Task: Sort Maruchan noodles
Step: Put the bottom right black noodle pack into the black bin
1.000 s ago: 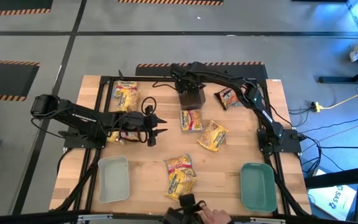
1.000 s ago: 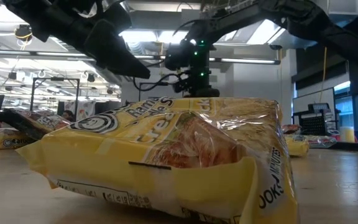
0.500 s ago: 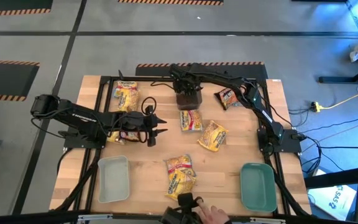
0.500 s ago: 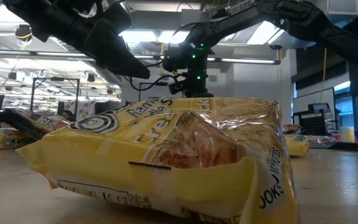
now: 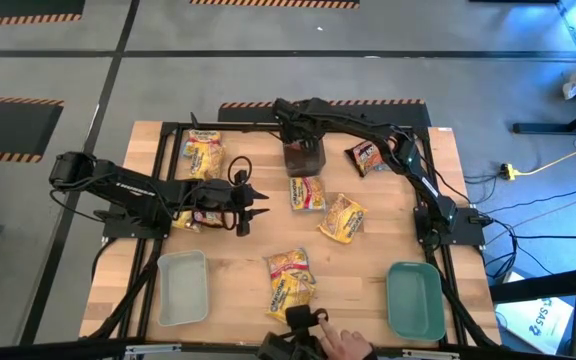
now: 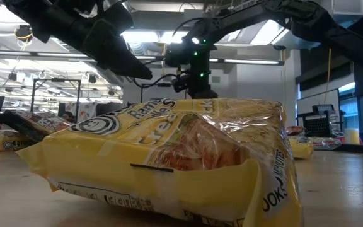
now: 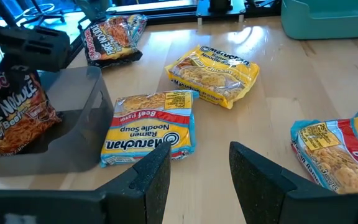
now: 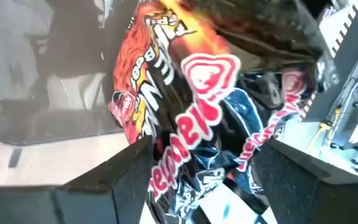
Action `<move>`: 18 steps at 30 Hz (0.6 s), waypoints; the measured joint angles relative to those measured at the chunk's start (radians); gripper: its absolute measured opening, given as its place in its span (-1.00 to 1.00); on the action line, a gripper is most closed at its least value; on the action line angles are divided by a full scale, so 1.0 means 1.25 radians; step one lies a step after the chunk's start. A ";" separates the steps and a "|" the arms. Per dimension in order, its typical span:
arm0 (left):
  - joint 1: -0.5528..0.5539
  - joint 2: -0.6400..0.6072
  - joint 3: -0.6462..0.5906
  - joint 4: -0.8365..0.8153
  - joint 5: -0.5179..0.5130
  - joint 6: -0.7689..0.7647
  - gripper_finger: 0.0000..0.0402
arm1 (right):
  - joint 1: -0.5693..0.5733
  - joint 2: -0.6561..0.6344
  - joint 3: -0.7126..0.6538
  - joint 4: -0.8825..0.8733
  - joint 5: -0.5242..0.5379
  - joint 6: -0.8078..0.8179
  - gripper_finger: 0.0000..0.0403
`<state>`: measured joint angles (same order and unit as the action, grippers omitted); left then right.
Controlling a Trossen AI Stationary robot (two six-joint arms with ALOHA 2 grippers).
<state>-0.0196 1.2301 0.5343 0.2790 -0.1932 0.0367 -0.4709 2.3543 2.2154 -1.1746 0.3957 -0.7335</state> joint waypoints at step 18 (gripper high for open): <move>0.000 0.000 0.000 0.004 0.000 0.000 -0.22 | 0.000 -0.006 0.027 0.059 -0.060 -0.015 -0.18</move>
<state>-0.0196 1.2301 0.5343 0.2844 -0.1932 0.0364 -0.4709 2.3473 2.2488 -1.1009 0.3213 -0.7522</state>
